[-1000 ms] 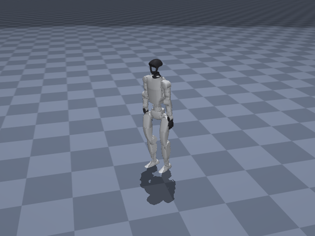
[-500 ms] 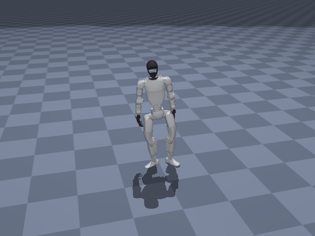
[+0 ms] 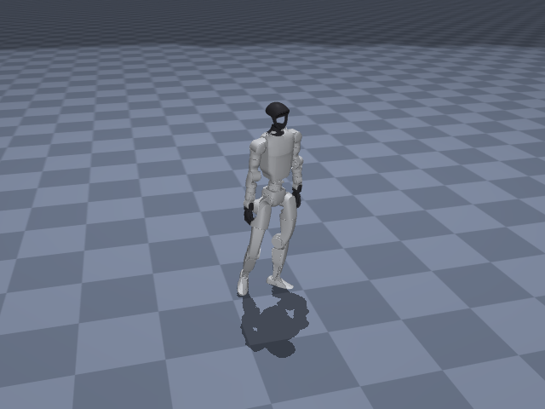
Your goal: In place motions
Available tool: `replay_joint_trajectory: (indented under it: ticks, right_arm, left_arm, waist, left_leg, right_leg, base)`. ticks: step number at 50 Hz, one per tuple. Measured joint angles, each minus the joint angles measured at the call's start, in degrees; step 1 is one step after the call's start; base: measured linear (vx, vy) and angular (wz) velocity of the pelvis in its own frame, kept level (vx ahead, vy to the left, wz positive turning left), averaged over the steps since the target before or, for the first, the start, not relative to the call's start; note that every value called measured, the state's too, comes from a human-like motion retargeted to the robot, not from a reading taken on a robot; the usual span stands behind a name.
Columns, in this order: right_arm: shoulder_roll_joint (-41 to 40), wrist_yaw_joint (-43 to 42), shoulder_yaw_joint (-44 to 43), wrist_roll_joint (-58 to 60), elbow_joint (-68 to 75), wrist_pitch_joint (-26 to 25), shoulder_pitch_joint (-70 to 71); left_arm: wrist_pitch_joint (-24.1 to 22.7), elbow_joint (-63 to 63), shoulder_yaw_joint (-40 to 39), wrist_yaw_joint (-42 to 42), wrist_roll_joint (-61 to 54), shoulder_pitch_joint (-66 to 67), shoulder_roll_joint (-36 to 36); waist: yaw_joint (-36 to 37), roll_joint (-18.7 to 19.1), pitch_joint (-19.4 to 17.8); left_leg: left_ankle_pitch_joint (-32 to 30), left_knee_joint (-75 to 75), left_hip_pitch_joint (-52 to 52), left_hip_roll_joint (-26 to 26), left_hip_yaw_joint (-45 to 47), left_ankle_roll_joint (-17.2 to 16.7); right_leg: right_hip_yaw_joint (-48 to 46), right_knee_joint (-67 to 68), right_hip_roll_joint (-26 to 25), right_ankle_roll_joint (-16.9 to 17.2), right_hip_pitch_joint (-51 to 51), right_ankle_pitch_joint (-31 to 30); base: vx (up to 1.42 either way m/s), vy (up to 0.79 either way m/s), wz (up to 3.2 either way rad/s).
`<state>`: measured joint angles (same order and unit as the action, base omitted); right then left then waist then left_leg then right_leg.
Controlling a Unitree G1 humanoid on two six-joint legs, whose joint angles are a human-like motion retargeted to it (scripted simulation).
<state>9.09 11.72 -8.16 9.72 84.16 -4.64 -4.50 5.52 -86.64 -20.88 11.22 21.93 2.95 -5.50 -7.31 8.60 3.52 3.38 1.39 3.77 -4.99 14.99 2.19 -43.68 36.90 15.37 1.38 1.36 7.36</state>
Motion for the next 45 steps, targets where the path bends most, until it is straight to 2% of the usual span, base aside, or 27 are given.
replay_joint_trajectory:
  ticks: [5, 8, 9, 10, 12, 13, 15, 17, 23, 28, 30, 34, 38, 40, 42, 45]
  right_arm:
    - [-2.1, 1.2, 2.5, 0.9, -0.3, 1.0, -1.0]
    - [-2.6, 1.7, 4.4, 3.8, -1.3, 1.2, -1.2]
    - [-2.6, 1.5, 5.0, 4.9, -1.7, 1.2, -1.3]
    - [-2.6, 1.3, 5.6, 6.1, -2.2, 1.2, -1.5]
    - [-2.2, 0.6, 6.5, 8.5, -2.9, 1.4, -1.8]
    - [-2.0, 0.3, 6.3, 9.7, -3.1, 1.6, -2.1]
    - [-1.3, -0.5, 5.8, 11.3, -3.6, 1.9, -2.3]
    - [-0.7, -1.4, 5.4, 11.3, -3.7, 1.9, -2.3]
    - [-1.4, -1.7, 3.6, 6.2, -4.0, 1.6, -1.2]
    - [-2.6, 0.9, 5.5, 4.3, -7.5, 2.1, 0.0]
    - [-2.9, 1.4, 7.1, 5.1, -8.9, 2.3, 0.7]
    - [-2.9, 1.4, 10.3, 6.7, -10.4, 2.8, 1.8]
    - [-2.6, 1.7, 11.9, 7.7, -9.4, 3.0, 2.5]
    - [-2.5, 2.0, 11.8, 7.5, -8.2, 2.6, 2.8]
    - [-2.4, 2.1, 11.1, 6.8, -7.1, 2.4, 3.2]
    - [-2.1, 2.0, 10.1, 5.7, -6.2, 2.2, 3.5]
  left_arm:
    - [-0.9, 2.0, -0.1, -0.4, -2.0, -2.1, -1.9]
    - [-1.0, 2.1, -0.6, -0.3, -3.0, -2.6, -2.5]
    - [-0.9, 1.8, -0.8, -0.5, -3.2, -2.6, -2.7]
    - [-0.9, 1.3, -1.0, -0.6, -3.2, -2.6, -2.8]
    - [-0.5, 0.0, -1.6, -0.1, -2.6, -2.4, -3.1]
    - [-0.1, -0.7, -1.1, 0.3, -2.2, -2.3, -3.1]
    - [0.5, -1.8, -0.4, 0.5, -1.7, -2.1, -2.7]
    - [0.2, -2.6, 0.4, 0.5, -1.5, -2.0, -2.3]
    - [-0.4, -2.7, 2.4, 2.6, 0.8, -1.1, -2.4]
    - [-0.8, -2.1, 3.1, 2.9, 1.3, 0.1, -1.6]
    - [-1.0, -1.6, 3.1, 3.2, 1.6, 0.9, -1.2]
    - [-0.8, -2.0, 2.7, 2.9, 2.4, 2.1, -0.4]
    - [-0.2, -2.7, 2.1, 2.7, 3.5, 3.5, -0.3]
    - [0.2, -3.0, 1.4, 2.1, 3.8, 4.1, -0.5]
    - [0.4, -3.5, 0.9, 1.3, 3.3, 4.5, -0.8]
    - [0.8, -4.0, 0.2, 0.5, 1.6, 4.6, -0.8]
  waist:
    - [-1.0, -3.1, -1.0]
    - [-2.6, -6.7, -1.6]
    - [-3.1, -7.6, -2.0]
    - [-3.6, -8.4, -2.5]
    - [-0.7, -9.9, -1.4]
    - [-1.7, -9.7, -1.1]
    - [-0.3, -9.5, -1.3]
    - [0.4, -9.1, -1.8]
    - [-4.4, -8.5, -0.9]
    - [-5.3, -7.5, -0.6]
    - [-5.5, -6.6, -0.4]
    - [-5.1, -4.6, 0.3]
    - [-3.5, -4.3, 2.0]
    - [-2.8, -5.6, 2.8]
    - [-4.6, -5.5, 3.2]
    - [-5.5, -5.0, 3.3]
  left_leg:
    - [-1.0, 0.1, 1.4, 3.2, -7.2, 1.7]
    - [-1.8, -0.4, 0.7, 7.4, -11.1, 2.4]
    - [-2.0, -0.7, 0.0, 8.5, -12.4, 2.6]
    - [-2.3, -0.9, -0.9, 9.3, -13.6, 2.8]
    - [-2.4, -1.0, -0.7, 10.6, -11.9, 3.1]
    - [-2.7, -0.9, -0.5, 11.0, -13.9, 3.2]
    - [-3.1, -0.9, -0.9, 11.1, -14.3, 3.5]
    - [-3.3, -0.9, -1.3, 10.9, -13.7, 3.9]
    - [-3.3, -0.9, 0.0, 10.7, -12.3, 4.7]
    - [-1.7, -2.6, -0.2, 8.6, -4.1, 4.1]
    - [-0.7, -3.1, -0.1, 7.1, 0.1, 3.7]
    - [2.3, -3.6, -1.2, 3.5, 12.6, 1.1]
    - [5.1, -3.5, -3.7, 1.7, 26.6, -2.4]
    - [6.4, -3.2, -5.3, 2.7, 31.1, -3.7]
    - [7.7, -2.8, -7.1, 3.1, 33.0, -5.0]
    - [6.7, -0.9, -7.8, 1.4, 39.0, -5.9]
  right_leg:
    - [6.3, -9.9, -7.1, 1.2, 4.2, 4.7]
    - [11.5, -20.3, -9.5, 2.8, 6.1, 4.0]
    - [14.1, -23.4, -11.2, -0.4, 6.4, 2.5]
    - [17.5, -26.1, -13.5, -5.4, 6.6, 0.6]
    - [13.1, -26.3, -10.7, -0.9, 3.8, 1.7]
    - [8.6, -26.5, -10.7, -1.4, 3.1, 2.1]
    - [8.5, -26.0, -9.3, 1.2, 2.3, 1.4]
    - [7.5, -26.5, -9.1, 1.6, 1.5, 0.9]
    - [6.6, -27.5, -9.4, 0.0, 2.9, -0.1]
    - [8.7, -24.6, -9.3, -0.2, 7.0, 2.6]
    - [2.3, -24.3, -8.4, 0.0, 6.3, 4.4]
    - [-19.1, -24.4, -7.4, 0.4, 0.9, 6.5]
    - [-31.8, -25.7, -7.8, 0.8, -2.5, 3.6]
    - [-30.8, -27.6, -7.7, 0.1, -1.5, -2.0]
    - [-22.2, -27.3, -7.6, -0.5, 1.6, -1.7]
    - [-14.9, -28.0, -8.5, -1.7, 4.1, -2.6]
  base:
    - [0.05, -0.50, 1.37]
    - [0.06, -0.38, 1.37]
    - [0.09, -0.22, 1.30]
    - [0.09, -0.14, 0.44]
    - [0.11, -0.11, 0.11]
    - [0.10, -0.09, 0.78]
    - [0.03, -0.06, 0.43]
    - [-0.02, -0.06, 0.04]
    - [-0.11, -0.01, 0.09]
    - [-0.33, 0.18, -1.70]
    - [-0.41, 0.31, -2.63]
    - [-0.48, 0.47, -2.97]
    - [-0.40, 0.49, -3.15]
    - [-0.40, 0.45, -2.86]
    - [-0.47, 0.42, -2.09]
    - [-0.43, 0.39, -2.25]
